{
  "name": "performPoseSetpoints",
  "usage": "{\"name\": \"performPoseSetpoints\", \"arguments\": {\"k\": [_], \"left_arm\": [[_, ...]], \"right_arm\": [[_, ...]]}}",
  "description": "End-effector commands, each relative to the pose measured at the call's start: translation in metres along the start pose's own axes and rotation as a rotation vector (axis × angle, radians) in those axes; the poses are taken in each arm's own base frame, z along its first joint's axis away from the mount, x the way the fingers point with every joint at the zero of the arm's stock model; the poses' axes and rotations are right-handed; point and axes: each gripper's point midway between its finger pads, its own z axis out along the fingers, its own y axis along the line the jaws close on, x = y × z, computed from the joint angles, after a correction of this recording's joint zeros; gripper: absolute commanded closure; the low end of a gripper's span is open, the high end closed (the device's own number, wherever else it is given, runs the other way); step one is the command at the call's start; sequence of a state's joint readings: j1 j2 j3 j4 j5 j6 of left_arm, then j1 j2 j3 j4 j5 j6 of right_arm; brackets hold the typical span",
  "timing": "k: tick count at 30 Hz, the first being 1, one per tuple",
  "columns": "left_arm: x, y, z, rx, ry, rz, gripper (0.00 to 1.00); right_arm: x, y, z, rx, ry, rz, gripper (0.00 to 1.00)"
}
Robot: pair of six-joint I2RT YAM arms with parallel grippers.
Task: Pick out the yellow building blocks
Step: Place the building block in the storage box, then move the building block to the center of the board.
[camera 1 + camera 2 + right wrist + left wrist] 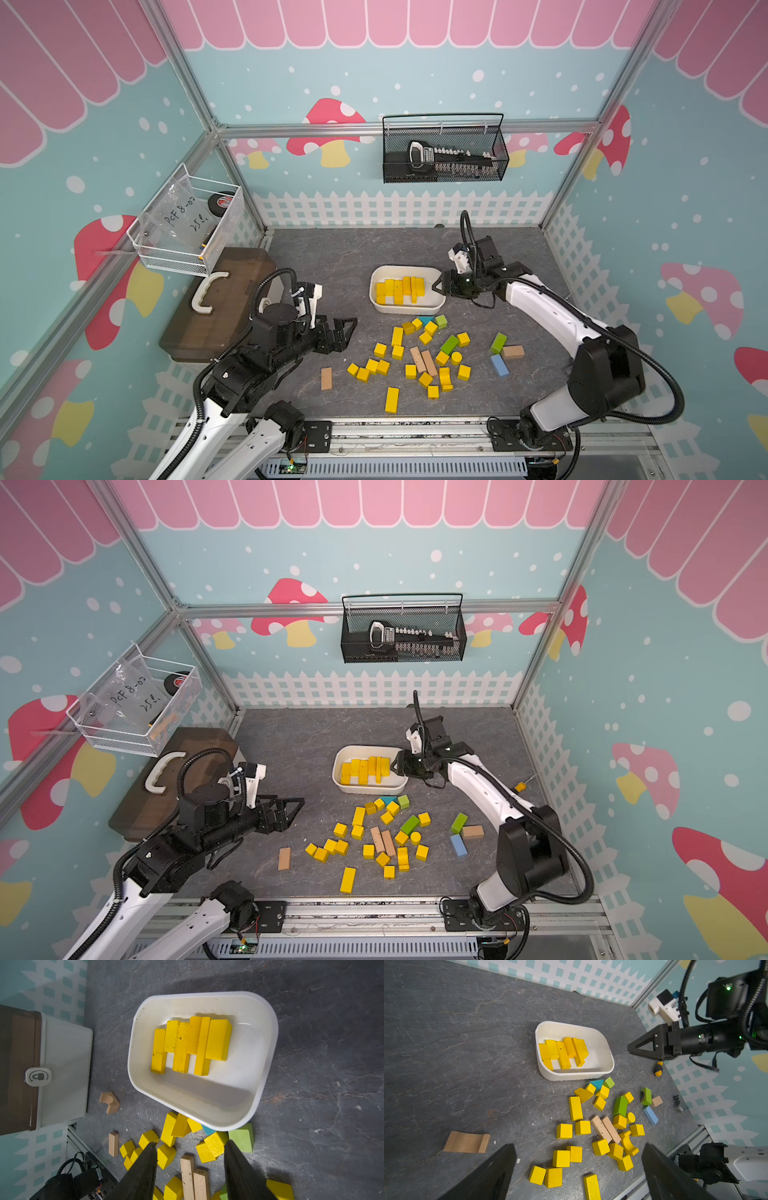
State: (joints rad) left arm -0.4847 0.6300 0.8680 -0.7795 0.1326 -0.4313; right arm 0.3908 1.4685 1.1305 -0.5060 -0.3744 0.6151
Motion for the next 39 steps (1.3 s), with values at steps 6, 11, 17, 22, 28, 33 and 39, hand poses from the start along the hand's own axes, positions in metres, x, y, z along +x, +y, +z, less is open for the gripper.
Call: {"name": "performPoseSetpoints", "arguments": {"k": [6,11,17,22,28,33,39], "left_arm": [[0.003,0.001,0.009,-0.001,0.036,-0.010,0.01],[0.006,0.002,0.014,-0.007,0.058,-0.013,0.01],[0.009,0.003,0.019,-0.014,0.079,-0.014,0.01],[0.013,0.003,0.024,-0.021,0.106,-0.012,0.01],[0.019,0.003,0.029,-0.041,0.138,-0.017,0.01],[0.025,0.004,0.031,-0.084,0.181,-0.010,0.01],[0.034,0.008,0.035,-0.112,0.223,-0.092,0.01]], "right_arm": [[0.046,-0.022,-0.015,-0.020,-0.118,0.017,0.01],[0.063,-0.033,-0.030,0.008,-0.184,-0.013,0.01],[0.084,-0.046,-0.032,-0.002,-0.241,0.012,0.01],[0.097,-0.068,-0.032,0.086,-0.229,0.084,0.01],[0.103,-0.083,-0.040,0.160,-0.256,0.124,0.01],[0.102,-0.072,-0.030,0.096,-0.233,0.101,0.01],[0.106,-0.082,-0.022,0.125,-0.218,0.135,0.01]]}}
